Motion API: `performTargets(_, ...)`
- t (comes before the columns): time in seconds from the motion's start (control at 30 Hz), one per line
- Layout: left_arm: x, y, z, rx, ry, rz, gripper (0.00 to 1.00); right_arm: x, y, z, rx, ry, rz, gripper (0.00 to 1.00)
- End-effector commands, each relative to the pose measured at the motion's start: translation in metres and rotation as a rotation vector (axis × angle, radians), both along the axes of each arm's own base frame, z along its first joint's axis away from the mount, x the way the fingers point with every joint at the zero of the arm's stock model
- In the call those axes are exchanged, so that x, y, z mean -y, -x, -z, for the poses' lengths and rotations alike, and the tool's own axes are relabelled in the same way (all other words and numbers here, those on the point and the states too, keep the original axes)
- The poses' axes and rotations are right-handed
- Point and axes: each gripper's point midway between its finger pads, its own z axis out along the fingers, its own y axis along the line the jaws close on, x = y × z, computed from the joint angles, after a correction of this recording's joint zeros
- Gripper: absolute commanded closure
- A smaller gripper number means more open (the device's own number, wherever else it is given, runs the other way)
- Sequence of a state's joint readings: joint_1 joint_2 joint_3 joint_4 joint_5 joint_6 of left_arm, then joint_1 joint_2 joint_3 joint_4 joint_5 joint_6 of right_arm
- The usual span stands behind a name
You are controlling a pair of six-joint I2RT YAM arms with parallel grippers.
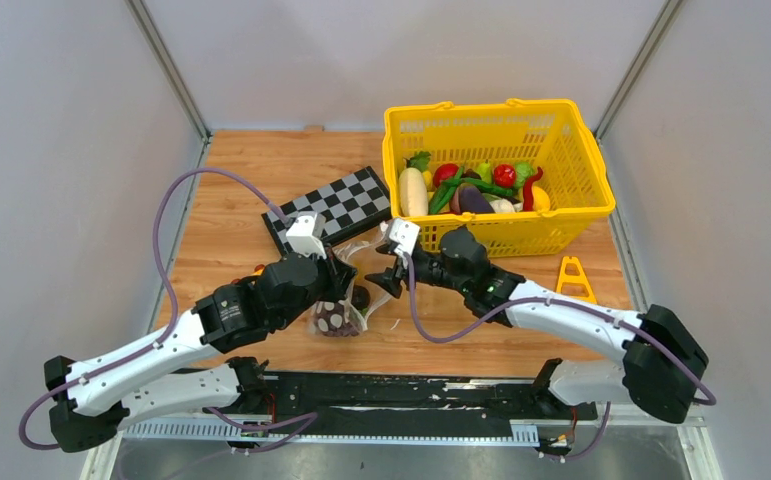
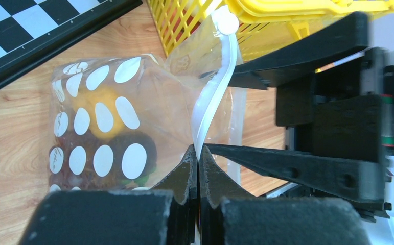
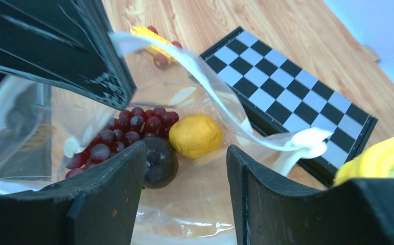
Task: Place the food in the zip-top bag and seal the zipper
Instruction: Place the fake fruit in the zipper food storage bag, then move the bin to the center of the board.
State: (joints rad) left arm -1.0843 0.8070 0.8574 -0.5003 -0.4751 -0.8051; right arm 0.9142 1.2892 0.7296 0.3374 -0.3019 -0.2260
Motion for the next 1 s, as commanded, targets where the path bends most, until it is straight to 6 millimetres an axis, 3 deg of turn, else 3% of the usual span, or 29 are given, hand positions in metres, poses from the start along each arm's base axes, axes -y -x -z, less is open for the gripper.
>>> performTargets(0.0, -0.003, -0.005, -0.018, 0.034, 0.051, -0.038, 1.0, 0.004, 0.016, -0.061, 0.051, -0.081, -0.052, 0.41)
performTargets(0.17, 0.003, -0.006, -0.016, 0.028, 0.047, -0.025, 1.0, 0.023, 0.029, -0.093, 0.089, -0.139, -0.043, 0.39)
performTargets(0.3, 0.006, -0.006, -0.014, 0.025, 0.043, -0.017, 1.0, 0.04, 0.026, -0.107, 0.092, -0.148, 0.033, 0.39)
performTargets(0.43, 0.007, -0.007, -0.013, 0.026, 0.043, -0.018, 1.0, 0.068, 0.003, -0.132, 0.115, -0.19, 0.239, 0.33)
performTargets(0.57, 0.009, -0.007, -0.013, 0.026, 0.042, -0.012, 1.0, 0.114, -0.045, -0.148, 0.131, -0.166, 0.564, 0.32)
performTargets(0.77, 0.007, -0.006, -0.015, 0.031, 0.049, -0.01, 1.0, 0.186, -0.115, -0.136, -0.054, -0.047, 0.884, 0.31)
performTargets(0.87, 0.005, -0.005, -0.014, 0.029, 0.053, -0.01, 1.0, 0.223, -0.139, -0.105, -0.18, 0.059, 1.034, 0.29)
performTargets(0.97, 0.004, -0.003, -0.013, 0.028, 0.057, -0.007, 1.0, 0.259, -0.151, -0.078, -0.24, 0.156, 1.156, 0.27)
